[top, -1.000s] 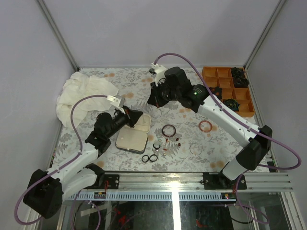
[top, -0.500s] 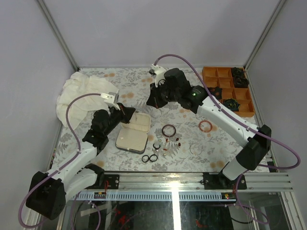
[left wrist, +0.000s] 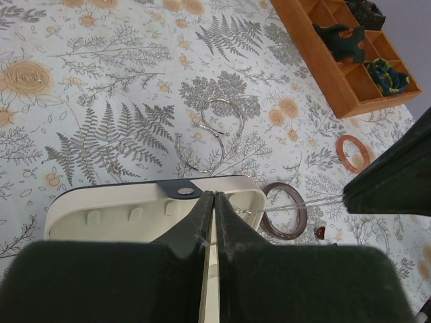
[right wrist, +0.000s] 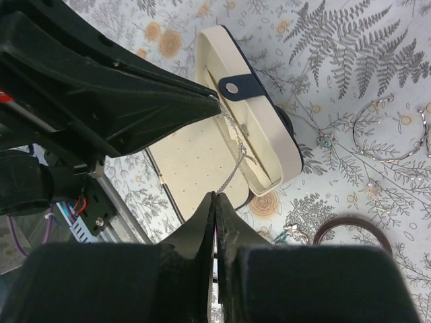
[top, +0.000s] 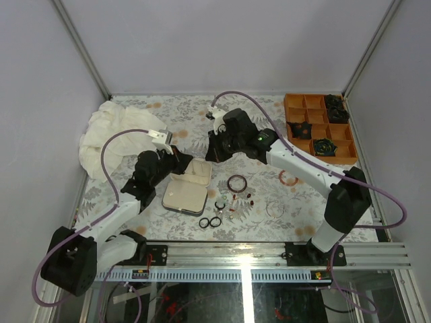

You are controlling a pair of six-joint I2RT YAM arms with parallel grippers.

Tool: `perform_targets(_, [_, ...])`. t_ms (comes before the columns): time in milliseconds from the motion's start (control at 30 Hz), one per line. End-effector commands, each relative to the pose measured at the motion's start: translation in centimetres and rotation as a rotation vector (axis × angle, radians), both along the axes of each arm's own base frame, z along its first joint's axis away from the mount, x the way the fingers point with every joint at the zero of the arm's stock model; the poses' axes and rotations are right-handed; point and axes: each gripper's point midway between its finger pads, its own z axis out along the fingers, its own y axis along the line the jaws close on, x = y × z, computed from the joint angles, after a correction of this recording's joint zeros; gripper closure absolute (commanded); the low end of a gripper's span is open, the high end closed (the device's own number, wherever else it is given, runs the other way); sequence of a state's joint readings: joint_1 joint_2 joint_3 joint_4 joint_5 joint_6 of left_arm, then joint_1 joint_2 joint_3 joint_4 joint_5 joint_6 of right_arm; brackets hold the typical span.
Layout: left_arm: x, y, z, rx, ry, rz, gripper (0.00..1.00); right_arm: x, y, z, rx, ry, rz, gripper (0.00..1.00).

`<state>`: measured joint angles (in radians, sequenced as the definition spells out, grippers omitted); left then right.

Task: Organize the mixed jewelry
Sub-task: Place the jewelry in the jewelry box.

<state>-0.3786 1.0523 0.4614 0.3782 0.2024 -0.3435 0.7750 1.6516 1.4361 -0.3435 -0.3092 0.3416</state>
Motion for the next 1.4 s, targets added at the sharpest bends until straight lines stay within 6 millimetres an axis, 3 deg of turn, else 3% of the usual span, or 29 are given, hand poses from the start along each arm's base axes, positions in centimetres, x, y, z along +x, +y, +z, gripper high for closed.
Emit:
perform_targets(0, [0.8, -0.2, 0.8, -0.016, -0.008, 0.003, 1.00, 0.8, 1.2, -0.8, 0.041, 0.010, 0.005, 1.00])
perform_targets(167, [0.9, -0.3, -0.4, -0.028, 0.022, 0.010, 1.00, 1.5, 1.5, -2.4, 0.017, 0.021, -0.013, 1.00])
perform_targets(567, [1.5, -0.1, -1.7, -0.048, 0.038, 0.042, 1.00, 3.5, 0.8, -3.6, -0.049, -0.027, -0.086, 1.00])
perform_targets(1367, [1.8, -0.7, -2.3, -0.047, 0.049, 0.033, 1.00, 4.7, -0.2, -1.4, -0.055, -0.088, -0.134, 1.00])
